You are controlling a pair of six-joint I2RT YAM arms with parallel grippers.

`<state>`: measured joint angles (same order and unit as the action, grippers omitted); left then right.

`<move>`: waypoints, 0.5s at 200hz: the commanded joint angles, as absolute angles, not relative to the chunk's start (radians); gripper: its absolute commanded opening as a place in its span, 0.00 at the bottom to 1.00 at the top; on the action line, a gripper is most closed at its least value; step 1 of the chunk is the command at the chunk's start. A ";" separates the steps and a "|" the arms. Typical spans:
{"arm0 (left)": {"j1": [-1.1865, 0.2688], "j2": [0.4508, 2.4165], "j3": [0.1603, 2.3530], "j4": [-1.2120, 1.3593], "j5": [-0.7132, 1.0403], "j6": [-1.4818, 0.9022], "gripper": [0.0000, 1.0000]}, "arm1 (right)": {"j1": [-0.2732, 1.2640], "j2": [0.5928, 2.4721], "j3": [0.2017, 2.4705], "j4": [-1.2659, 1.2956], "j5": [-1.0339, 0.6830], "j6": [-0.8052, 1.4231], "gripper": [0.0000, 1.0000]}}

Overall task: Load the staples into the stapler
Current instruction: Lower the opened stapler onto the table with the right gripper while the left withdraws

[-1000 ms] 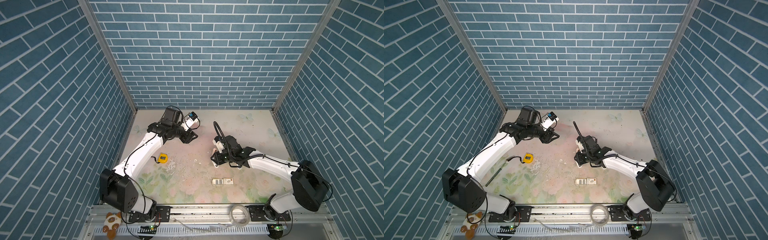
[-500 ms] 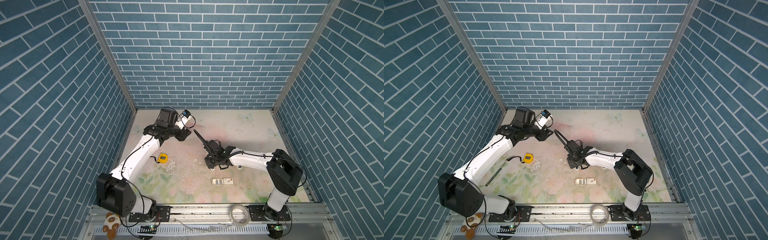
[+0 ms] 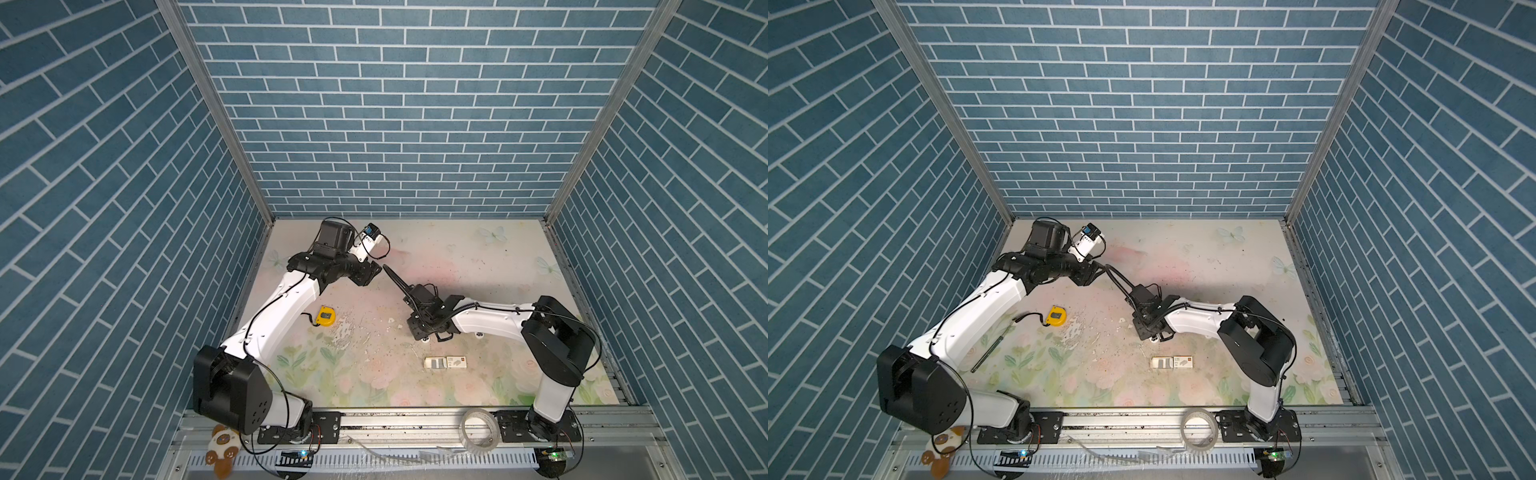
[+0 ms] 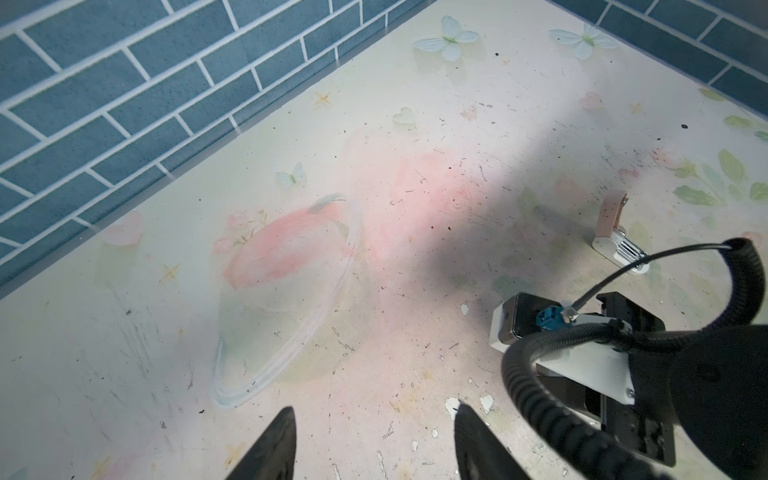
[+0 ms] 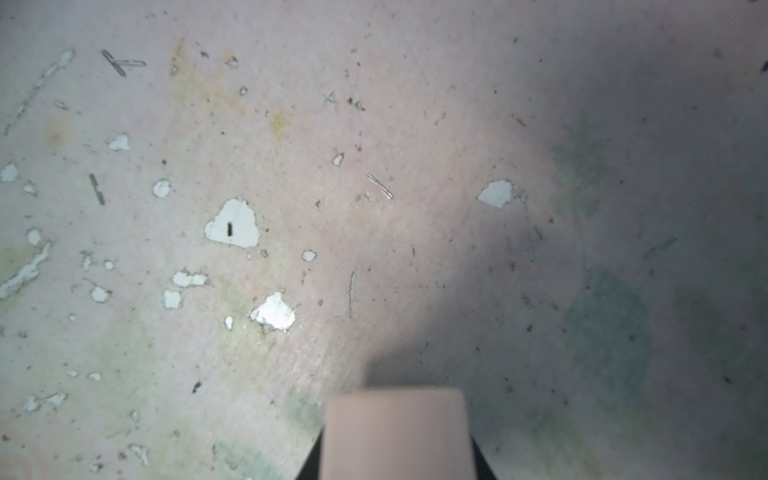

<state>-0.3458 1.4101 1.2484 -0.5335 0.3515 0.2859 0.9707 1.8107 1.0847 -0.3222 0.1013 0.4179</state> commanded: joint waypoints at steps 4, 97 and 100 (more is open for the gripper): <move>-0.338 1.384 1.229 -0.546 0.372 0.292 0.63 | 0.981 1.828 1.094 -0.314 0.118 0.416 0.30; -0.336 1.343 1.223 -0.540 0.365 0.281 0.68 | 0.984 1.784 1.075 -0.321 0.129 0.414 0.47; -0.335 1.340 1.224 -0.541 0.364 0.281 0.69 | 0.985 1.779 1.073 -0.323 0.132 0.415 0.48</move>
